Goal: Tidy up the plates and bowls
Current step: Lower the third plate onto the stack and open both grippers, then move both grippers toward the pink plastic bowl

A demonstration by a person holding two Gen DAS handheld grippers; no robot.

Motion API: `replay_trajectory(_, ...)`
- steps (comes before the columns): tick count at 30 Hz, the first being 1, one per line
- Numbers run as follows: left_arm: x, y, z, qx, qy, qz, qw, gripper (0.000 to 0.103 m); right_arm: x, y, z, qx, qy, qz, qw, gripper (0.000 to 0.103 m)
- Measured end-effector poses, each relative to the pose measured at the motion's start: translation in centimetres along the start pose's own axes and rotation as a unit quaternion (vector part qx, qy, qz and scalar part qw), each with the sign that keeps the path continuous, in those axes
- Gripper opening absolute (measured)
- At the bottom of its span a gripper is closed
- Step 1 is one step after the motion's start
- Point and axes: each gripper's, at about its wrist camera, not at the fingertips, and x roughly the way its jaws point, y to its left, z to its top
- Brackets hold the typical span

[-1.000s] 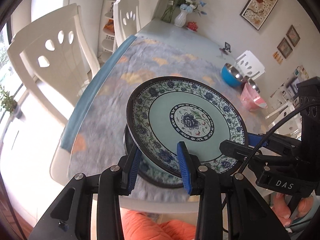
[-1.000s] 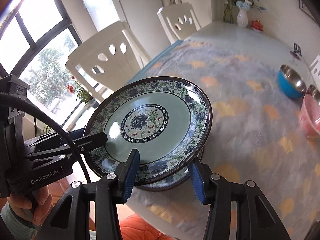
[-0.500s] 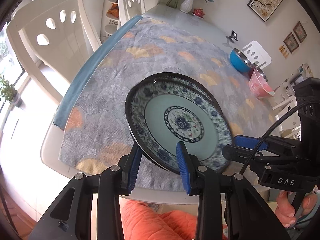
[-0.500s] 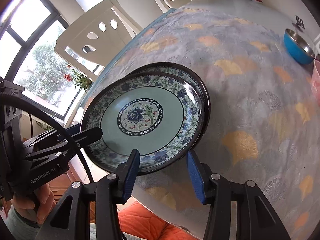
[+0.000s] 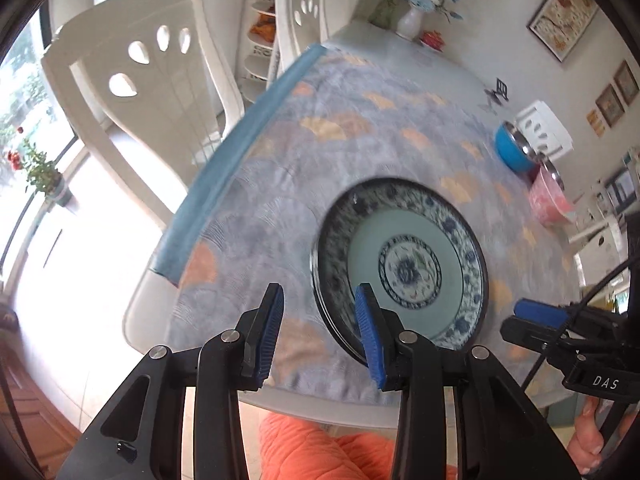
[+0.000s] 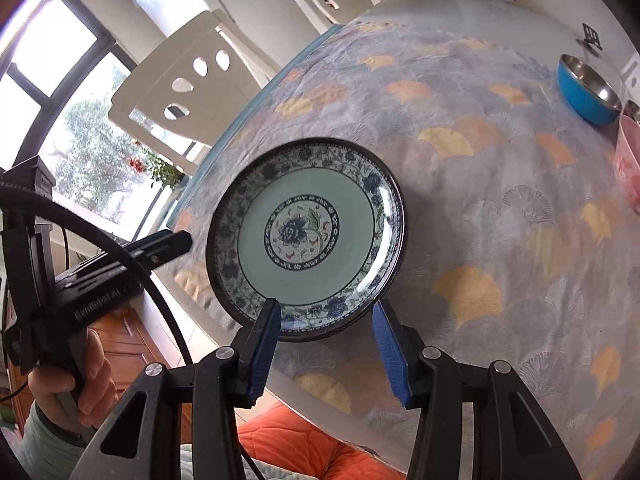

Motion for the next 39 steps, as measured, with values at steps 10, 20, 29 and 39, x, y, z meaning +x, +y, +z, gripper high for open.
replay_trajectory(10, -3.0, -6.3, 4.0, 0.065, -0.050, -0.040, 0.9958, 0.035, -4.3, -3.2, 0.2, 0.056, -0.040, 0.013, 0.998, 0.047)
replay_trajectory(20, -2.3, -17.9, 8.2, 0.175, -0.048, -0.141, 0.9733, 0.049, -11.4, -9.0, 1.0, 0.125, -0.129, -0.023, 0.983, 0.056)
replay_trajectory(29, 3.8, -24.8, 13.6, 0.224, -0.010, -0.218, 0.9499, 0.065, -13.9, -18.6, 3.5, 0.253, -0.155, -0.067, 0.953, 0.056)
replay_trajectory(39, 13.0, -32.0, 16.3, 0.222, 0.089, -0.276, 0.9310, 0.065, -13.7, -28.6, 2.8, 0.389, -0.141, -0.093, 0.905, 0.064)
